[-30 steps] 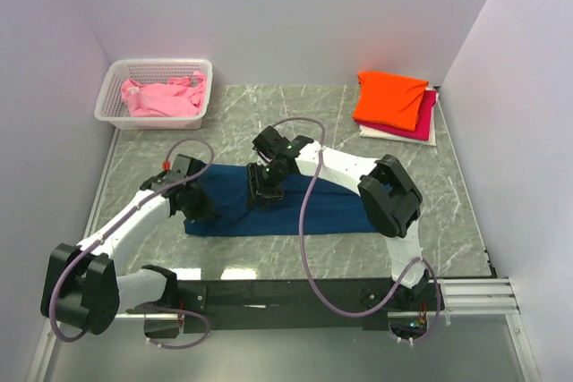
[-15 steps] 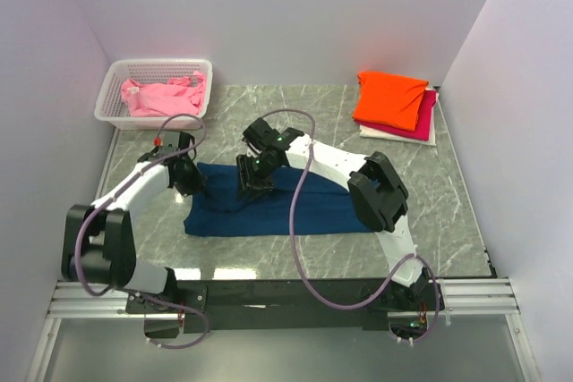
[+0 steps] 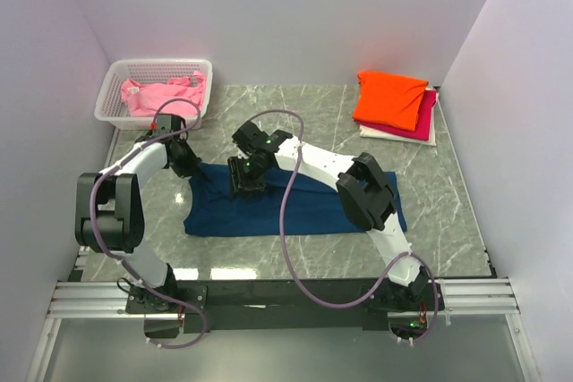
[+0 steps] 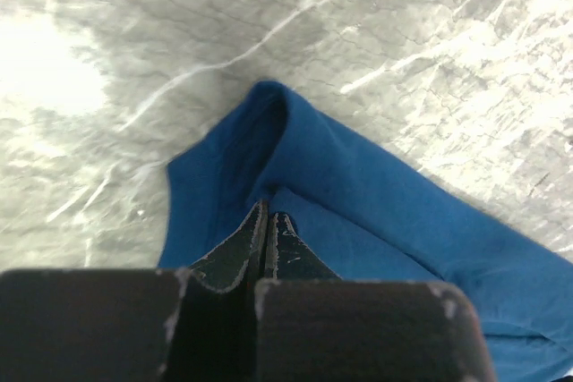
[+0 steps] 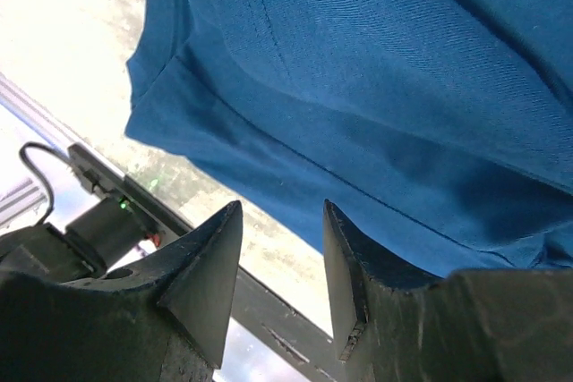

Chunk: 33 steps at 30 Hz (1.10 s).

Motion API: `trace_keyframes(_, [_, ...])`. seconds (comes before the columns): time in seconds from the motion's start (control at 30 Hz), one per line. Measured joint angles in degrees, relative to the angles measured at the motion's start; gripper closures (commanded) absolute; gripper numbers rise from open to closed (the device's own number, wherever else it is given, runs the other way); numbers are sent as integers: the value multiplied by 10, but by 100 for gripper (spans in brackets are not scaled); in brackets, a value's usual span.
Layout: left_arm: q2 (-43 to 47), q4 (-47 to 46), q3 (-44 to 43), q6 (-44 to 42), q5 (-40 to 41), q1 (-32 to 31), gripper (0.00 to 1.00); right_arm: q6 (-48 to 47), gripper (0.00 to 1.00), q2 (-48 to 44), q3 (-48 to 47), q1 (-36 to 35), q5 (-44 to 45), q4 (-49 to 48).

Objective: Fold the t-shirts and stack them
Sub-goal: Fold the tshirt

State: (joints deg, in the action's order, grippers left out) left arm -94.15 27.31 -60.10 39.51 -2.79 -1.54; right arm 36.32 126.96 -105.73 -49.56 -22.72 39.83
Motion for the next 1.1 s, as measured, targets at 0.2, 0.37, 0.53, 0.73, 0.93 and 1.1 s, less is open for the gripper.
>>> trace_keyframes(0.2, [-14,-3,-3,-2,-21,0,100,1,52,1,4,-1,27,-30])
trace_keyframes(0.37, [-14,-4,-7,-10,-26,0,100,6,52,12,5,-1,43,-59])
trace_keyframes(0.53, [-14,-4,-7,-11,-31,0,100,12,52,57,-17,-2,51,-64])
trace_keyframes(0.73, [-14,-4,-7,-12,-37,0,100,18,51,66,-22,-3,57,-63])
trace_keyframes(0.93, [-13,-4,-7,-12,-39,0,100,20,73,75,-36,-4,65,-59])
trace_keyframes(1.1, [-9,-3,-7,-14,-40,0,100,22,91,90,-57,-5,74,-51])
